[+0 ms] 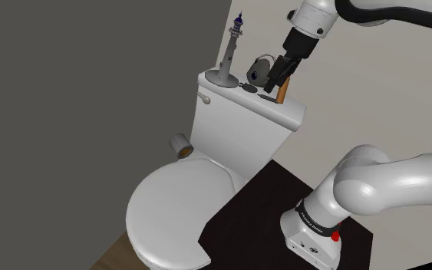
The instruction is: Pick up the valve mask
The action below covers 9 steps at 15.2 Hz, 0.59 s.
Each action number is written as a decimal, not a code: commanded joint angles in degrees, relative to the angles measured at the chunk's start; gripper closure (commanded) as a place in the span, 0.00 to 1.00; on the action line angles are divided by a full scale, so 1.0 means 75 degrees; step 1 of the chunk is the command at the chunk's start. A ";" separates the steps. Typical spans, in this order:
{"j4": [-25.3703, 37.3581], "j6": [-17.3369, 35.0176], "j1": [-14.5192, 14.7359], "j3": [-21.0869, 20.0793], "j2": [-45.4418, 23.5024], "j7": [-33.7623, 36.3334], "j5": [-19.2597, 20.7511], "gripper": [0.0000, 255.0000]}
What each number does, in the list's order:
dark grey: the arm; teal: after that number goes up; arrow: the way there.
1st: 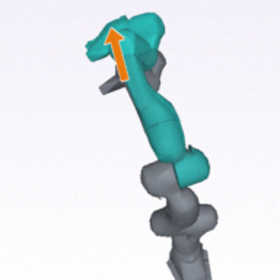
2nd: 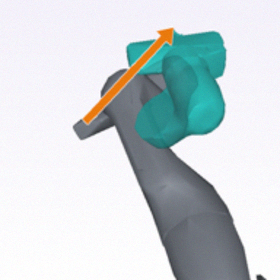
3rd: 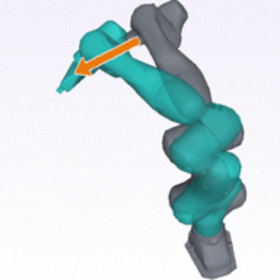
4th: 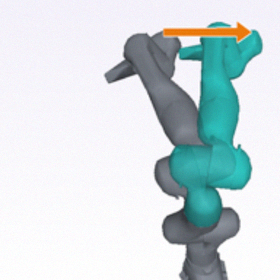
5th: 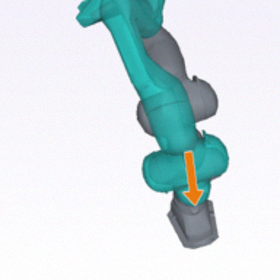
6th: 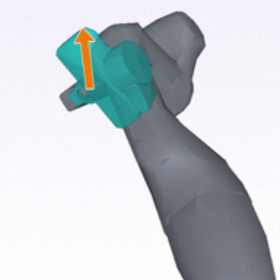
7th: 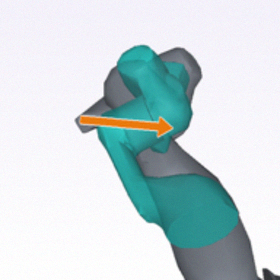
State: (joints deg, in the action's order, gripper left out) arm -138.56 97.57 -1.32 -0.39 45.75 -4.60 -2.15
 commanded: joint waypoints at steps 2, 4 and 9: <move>0.0150 0.0050 -0.0065 0.0155 -0.0200 -0.0114 0.0043 0.00; 0.0473 0.0137 -0.0180 0.0462 -0.0611 -0.0341 0.0109 0.00; 0.1405 0.0271 -0.0390 0.1210 -0.1698 -0.0911 0.0140 0.00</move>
State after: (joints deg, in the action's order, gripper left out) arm -129.77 99.68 -3.98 7.60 34.73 -10.61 -1.05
